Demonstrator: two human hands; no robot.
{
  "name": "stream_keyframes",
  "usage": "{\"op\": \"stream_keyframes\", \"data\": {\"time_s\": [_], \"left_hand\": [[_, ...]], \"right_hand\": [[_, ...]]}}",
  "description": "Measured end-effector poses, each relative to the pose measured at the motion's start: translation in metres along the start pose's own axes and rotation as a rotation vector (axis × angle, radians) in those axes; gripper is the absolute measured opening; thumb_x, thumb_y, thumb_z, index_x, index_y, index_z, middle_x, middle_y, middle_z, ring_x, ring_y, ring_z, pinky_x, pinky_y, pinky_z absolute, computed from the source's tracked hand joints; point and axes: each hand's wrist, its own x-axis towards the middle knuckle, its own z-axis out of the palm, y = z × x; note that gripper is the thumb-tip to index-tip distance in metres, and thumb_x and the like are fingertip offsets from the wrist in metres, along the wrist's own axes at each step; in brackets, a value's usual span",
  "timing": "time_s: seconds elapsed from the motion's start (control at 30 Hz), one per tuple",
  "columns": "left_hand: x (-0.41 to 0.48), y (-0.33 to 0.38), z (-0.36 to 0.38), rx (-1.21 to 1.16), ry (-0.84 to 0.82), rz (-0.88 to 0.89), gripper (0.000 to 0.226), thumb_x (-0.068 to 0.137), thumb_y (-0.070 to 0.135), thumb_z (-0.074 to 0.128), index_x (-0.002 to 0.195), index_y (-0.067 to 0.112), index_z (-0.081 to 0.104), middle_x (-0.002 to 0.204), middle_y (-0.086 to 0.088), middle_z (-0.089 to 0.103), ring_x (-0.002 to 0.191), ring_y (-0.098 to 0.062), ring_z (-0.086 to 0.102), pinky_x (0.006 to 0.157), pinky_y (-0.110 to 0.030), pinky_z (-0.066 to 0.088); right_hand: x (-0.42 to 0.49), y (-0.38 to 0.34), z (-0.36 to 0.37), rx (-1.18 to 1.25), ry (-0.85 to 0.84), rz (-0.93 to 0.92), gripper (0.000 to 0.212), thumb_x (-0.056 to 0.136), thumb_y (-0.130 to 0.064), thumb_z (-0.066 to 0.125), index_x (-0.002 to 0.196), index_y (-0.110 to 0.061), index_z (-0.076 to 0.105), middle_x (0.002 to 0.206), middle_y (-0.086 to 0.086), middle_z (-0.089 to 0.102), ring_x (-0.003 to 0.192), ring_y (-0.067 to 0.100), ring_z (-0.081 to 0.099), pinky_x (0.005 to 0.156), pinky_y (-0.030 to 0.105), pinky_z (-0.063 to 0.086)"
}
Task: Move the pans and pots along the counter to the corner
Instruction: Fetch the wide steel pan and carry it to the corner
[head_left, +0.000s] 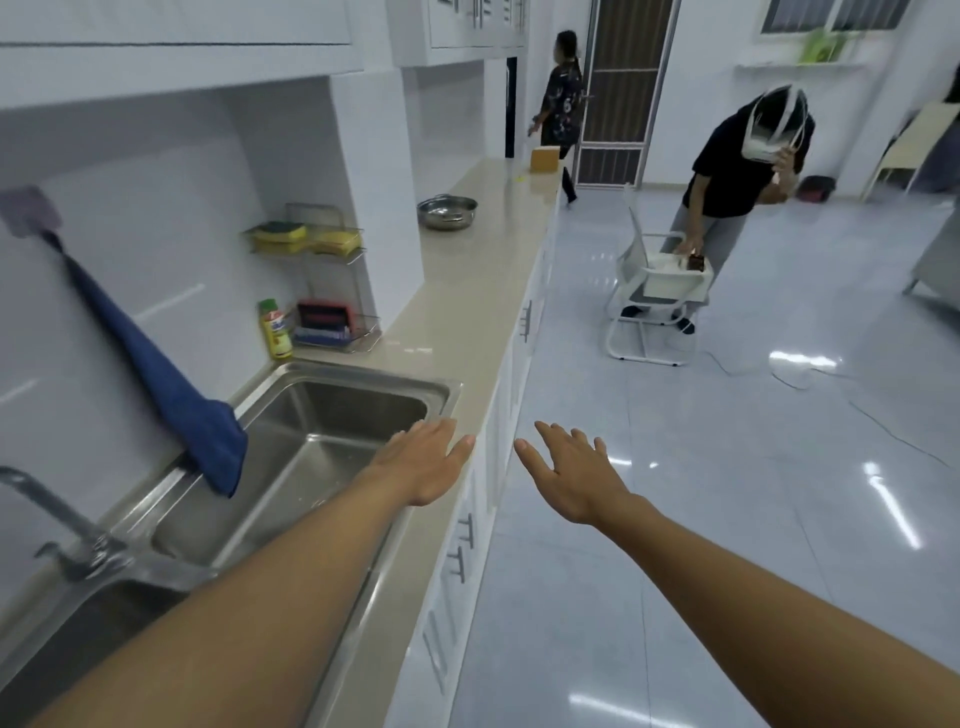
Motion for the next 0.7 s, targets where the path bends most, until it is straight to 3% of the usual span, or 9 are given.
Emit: {"op": "stream_keyframes", "data": {"time_s": [0.3,0.7], "left_hand": [[0.153,0.051,-0.017,-0.061,-0.009,-0.047,0.072,0.097,0.063,0.015,0.154,0.02,0.024,0.162,0.001,0.025,0.148,-0.021,0.024,0.118,-0.044,0.023],[0.354,0.079,-0.049,0.006,-0.031,0.002,0.067,0.101,0.058,0.016,0.154,0.018,0.023,0.16,0.0,0.028,0.146,-0.022,0.026,0.115,-0.04,0.023]], "right_hand": [[0.13,0.083,-0.059,0.027,-0.032,0.006,0.086,0.092,-0.076,0.012,0.159,-0.024,0.023,0.166,0.006,0.024,0.154,0.032,0.014,0.124,0.054,0.004],[0.308,0.152,-0.104,0.048,-0.011,0.021,0.083,0.095,-0.073,0.014,0.159,-0.022,0.023,0.166,0.005,0.024,0.154,0.03,0.015,0.124,0.054,0.005]]}}
